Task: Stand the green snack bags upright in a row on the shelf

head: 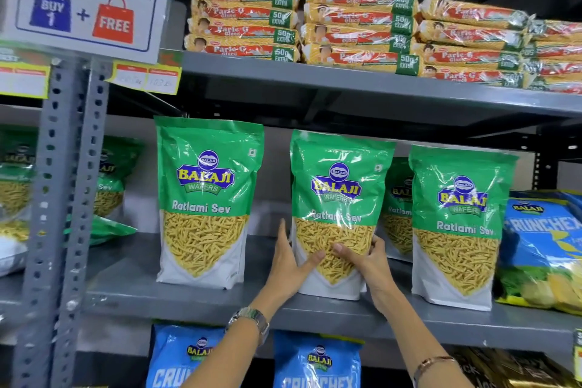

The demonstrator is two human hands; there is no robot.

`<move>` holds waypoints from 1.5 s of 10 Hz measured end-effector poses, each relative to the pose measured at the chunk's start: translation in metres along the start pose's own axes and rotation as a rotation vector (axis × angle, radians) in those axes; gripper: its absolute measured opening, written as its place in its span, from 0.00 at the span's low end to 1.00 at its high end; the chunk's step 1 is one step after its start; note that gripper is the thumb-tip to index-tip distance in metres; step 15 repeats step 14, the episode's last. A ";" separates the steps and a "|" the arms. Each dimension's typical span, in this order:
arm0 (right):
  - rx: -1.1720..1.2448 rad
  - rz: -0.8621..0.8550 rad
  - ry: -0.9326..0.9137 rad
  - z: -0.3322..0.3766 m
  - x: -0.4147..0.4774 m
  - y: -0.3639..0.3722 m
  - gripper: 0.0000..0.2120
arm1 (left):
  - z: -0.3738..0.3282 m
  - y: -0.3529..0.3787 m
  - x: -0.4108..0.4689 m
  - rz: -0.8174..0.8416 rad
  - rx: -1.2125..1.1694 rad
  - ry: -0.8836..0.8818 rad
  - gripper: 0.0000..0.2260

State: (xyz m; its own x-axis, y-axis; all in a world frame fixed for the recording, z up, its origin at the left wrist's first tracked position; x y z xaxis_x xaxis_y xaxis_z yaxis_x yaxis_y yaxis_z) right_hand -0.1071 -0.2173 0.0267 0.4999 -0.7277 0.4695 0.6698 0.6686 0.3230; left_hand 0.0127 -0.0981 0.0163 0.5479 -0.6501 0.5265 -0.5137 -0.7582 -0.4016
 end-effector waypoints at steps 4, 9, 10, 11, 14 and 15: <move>-0.182 0.284 -0.231 -0.008 -0.039 0.160 0.14 | 0.027 -0.170 -0.065 -0.824 0.430 0.038 0.37; -0.179 0.221 -0.074 -0.073 -0.024 0.182 0.05 | 0.055 -0.181 -0.062 -0.696 0.409 0.038 0.35; -0.159 0.196 -0.064 -0.074 -0.023 0.181 0.05 | 0.055 -0.181 -0.062 -0.694 0.419 0.041 0.36; -0.171 0.171 -0.061 -0.071 -0.027 0.178 0.06 | 0.056 -0.181 -0.064 -0.700 0.439 0.036 0.33; -0.265 0.062 -0.417 0.000 -0.053 0.155 0.12 | 0.003 -0.172 -0.066 -0.875 0.493 0.172 0.26; -0.265 0.062 -0.417 0.000 -0.053 0.155 0.12 | 0.003 -0.172 -0.066 -0.875 0.493 0.172 0.26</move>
Point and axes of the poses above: each hand's wrist, its own x-axis towards the middle knuckle, its own y-axis out of the palm, z = x × y, the point moved 9 cm from there along x, towards the middle knuckle, and after that the axes turned 10 degrees about x, right-handed, at the moved point
